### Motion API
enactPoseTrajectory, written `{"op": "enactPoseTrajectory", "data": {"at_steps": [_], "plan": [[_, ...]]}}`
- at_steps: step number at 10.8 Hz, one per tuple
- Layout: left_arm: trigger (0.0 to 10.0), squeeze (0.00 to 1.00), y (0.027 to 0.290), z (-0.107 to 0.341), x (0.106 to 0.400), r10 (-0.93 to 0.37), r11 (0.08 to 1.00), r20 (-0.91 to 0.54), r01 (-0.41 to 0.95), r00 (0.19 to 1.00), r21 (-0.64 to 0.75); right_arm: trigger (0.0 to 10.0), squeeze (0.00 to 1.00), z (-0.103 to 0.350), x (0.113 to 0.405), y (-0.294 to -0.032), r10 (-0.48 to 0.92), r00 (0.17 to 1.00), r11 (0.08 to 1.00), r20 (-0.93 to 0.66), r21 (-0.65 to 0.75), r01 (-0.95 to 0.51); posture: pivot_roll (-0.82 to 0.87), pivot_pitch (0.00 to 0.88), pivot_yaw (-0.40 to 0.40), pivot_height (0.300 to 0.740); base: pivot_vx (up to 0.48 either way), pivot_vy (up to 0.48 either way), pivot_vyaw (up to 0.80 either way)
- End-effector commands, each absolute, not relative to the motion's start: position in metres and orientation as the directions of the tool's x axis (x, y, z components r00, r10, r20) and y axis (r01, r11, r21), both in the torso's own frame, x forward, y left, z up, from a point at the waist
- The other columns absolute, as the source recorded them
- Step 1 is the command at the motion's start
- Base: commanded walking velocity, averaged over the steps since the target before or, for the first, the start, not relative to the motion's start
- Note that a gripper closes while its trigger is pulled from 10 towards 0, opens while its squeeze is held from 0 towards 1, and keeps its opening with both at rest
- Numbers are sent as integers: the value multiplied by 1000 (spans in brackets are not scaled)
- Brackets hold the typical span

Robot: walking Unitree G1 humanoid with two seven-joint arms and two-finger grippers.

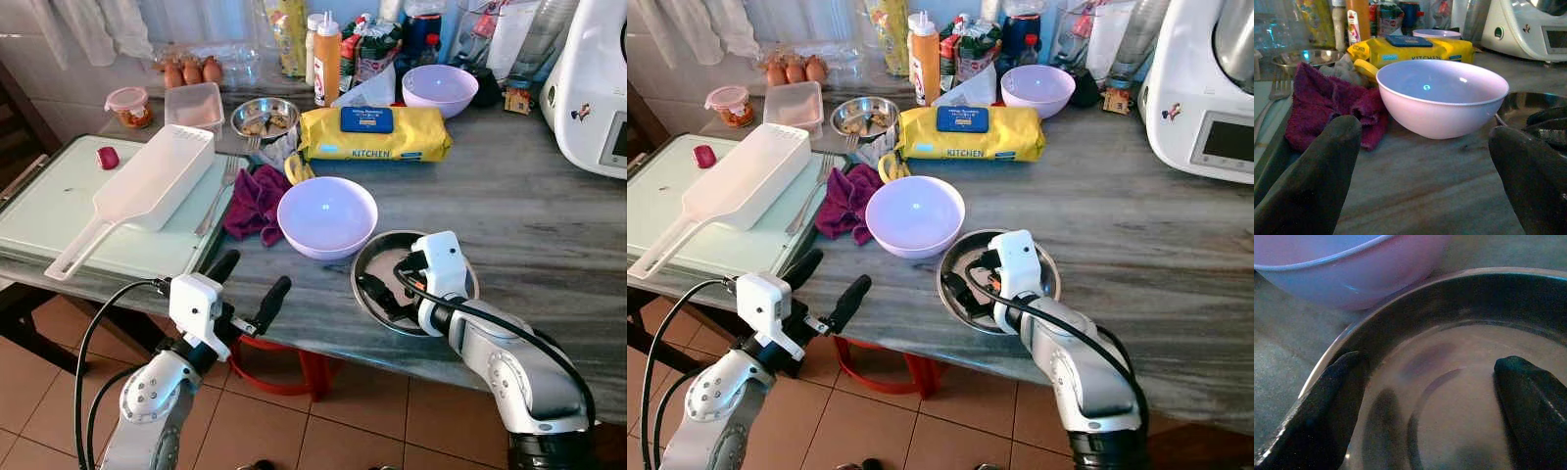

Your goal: Setting the table

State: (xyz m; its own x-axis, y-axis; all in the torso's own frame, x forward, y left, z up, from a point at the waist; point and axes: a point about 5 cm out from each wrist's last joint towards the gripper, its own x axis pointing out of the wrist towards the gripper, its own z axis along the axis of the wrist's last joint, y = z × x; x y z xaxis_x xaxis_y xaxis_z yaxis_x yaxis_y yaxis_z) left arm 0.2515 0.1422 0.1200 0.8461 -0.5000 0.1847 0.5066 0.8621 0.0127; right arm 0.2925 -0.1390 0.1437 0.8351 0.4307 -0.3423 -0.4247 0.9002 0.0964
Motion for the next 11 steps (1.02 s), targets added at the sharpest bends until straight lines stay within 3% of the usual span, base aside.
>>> {"op": "enactPoseTrajectory", "data": {"at_steps": [1,5,7,8,10,11], "plan": [[10000,0,142,119,251,-498,864,177,502,849,20,10000,871,151,291,-139,439,838,896,-324,92,-434,-95,173,51,740,0,0,0],[10000,0,142,119,252,-502,862,180,507,846,20,10000,886,182,286,-152,445,880,895,-163,80,-438,-104,165,55,740,0,0,0],[10000,0,144,119,253,-510,857,177,514,842,28,10000,882,203,283,-144,478,878,873,9,104,-477,-110,159,57,740,0,0,0],[10000,0,146,118,254,-492,868,178,495,852,29,10000,0,211,284,-145,408,909,901,91,122,-417,-109,153,57,740,0,0,0],[10000,0,155,120,257,-395,918,192,395,898,42,10000,0,210,285,-147,305,945,942,119,112,-318,-103,143,54,740,0,0,0],[10000,0,162,126,261,-282,958,216,288,935,6,10000,0,212,284,-153,161,972,984,169,47,-171,-98,136,51,740,0,0,0]]}}
